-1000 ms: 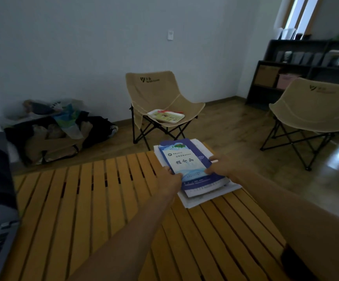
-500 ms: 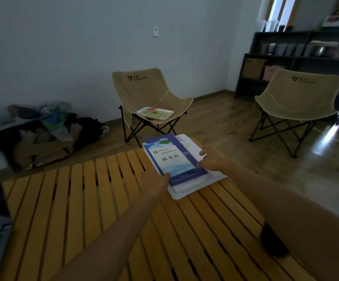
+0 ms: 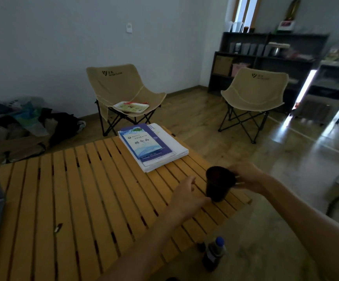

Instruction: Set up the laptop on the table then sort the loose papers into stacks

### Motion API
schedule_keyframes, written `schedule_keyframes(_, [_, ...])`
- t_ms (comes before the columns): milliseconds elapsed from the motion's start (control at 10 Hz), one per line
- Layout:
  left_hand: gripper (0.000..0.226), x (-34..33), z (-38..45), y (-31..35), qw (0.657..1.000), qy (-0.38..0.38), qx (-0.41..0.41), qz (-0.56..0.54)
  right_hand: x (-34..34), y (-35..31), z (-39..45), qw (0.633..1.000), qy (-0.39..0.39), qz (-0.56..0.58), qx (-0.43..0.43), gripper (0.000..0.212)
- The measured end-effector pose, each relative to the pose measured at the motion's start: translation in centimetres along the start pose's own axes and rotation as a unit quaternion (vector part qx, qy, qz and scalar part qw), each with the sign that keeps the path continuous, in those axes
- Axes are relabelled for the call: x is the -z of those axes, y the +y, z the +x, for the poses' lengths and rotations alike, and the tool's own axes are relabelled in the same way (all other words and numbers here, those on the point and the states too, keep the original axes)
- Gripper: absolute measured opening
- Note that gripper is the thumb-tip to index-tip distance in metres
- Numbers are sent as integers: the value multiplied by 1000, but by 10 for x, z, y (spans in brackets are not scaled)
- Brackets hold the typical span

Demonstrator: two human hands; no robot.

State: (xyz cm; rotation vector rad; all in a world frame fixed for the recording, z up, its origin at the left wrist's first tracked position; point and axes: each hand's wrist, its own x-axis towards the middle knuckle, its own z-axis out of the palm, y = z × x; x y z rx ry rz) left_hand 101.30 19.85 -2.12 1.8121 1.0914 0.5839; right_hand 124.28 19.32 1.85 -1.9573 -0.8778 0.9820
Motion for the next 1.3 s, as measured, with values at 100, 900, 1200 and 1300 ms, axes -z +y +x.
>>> schedule_keyframes(100, [85, -21, 4, 7, 999, -3, -29, -45, -11, 27, -19, 994, -62, 73, -43, 23])
schedule_keyframes(900, [79, 414, -463, -212, 862, 484, 132, 74, -412, -33, -295, 883, -147, -297, 333, 10])
schedule_keyframes(1200, [82, 429, -550, -279, 802, 542, 248, 44, -423, -31, -356, 870, -157, -297, 360, 13])
schedule_keyframes(1300, [100, 421, -559, -290, 800, 512, 311, 17, -413, -42, -374, 877, -155, -256, 376, 17])
